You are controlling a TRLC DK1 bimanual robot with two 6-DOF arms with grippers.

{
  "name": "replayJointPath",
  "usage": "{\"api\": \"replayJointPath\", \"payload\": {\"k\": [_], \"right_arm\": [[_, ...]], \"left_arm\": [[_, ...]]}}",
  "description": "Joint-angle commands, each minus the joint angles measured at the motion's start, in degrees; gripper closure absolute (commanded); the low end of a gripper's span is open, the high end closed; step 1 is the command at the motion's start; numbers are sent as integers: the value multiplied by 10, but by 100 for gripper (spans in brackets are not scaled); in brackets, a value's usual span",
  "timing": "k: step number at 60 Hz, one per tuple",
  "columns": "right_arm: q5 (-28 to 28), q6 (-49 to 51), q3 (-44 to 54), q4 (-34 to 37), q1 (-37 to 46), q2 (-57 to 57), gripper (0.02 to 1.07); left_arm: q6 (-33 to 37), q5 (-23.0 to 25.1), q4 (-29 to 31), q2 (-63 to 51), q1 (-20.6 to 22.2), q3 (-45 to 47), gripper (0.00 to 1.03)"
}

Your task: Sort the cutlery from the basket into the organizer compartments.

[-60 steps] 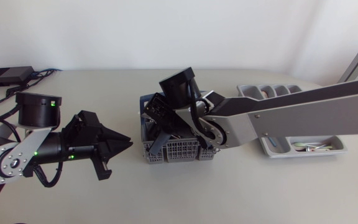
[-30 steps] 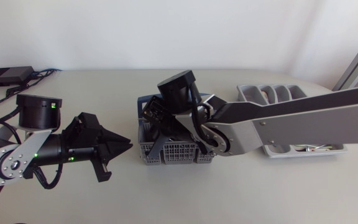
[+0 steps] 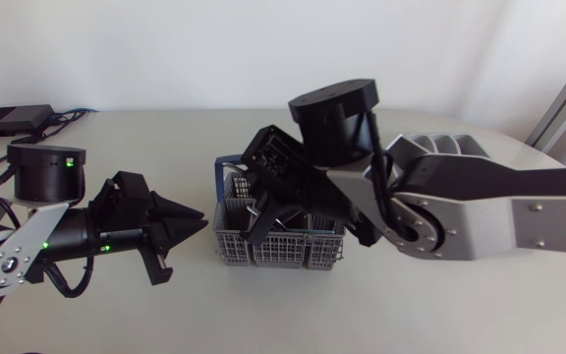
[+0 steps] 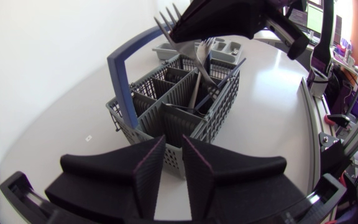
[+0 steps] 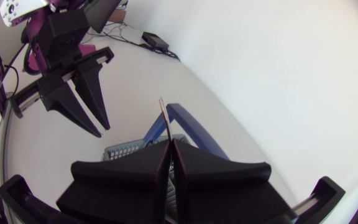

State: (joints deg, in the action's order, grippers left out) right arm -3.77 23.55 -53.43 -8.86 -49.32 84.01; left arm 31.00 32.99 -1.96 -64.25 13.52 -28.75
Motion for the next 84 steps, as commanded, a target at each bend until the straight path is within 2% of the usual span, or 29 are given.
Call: {"api": "replayJointPath", "payload": {"k": [1, 16, 27, 35, 41, 51, 67, 84], "right_arm": [[11, -22, 4, 0, 4, -31, 102], [70, -70, -27, 33, 41, -83, 102], [169, -138, -50, 68, 98, -104, 102], [202, -163, -53, 72, 114, -113, 102], [221, -176, -59, 78, 118, -118, 102], [252, -195, -70, 80, 126, -116, 102], [272, -213, -80, 85, 122, -116, 102], [281, -226, -90, 85, 113, -111, 102]], "left_arm": [[-18, 8, 9, 20, 8, -3, 75], [-46, 17, 39, 42, 42, -44, 57], [-82, 59, 61, 25, 63, -93, 44], [-101, 97, 61, -9, 70, -118, 38], [-105, 116, 61, -27, 74, -131, 38], [-105, 118, 58, -56, 86, -146, 37], [-107, 135, 47, -94, 96, -165, 34], [-131, 199, 37, -120, 96, -188, 34]]}}
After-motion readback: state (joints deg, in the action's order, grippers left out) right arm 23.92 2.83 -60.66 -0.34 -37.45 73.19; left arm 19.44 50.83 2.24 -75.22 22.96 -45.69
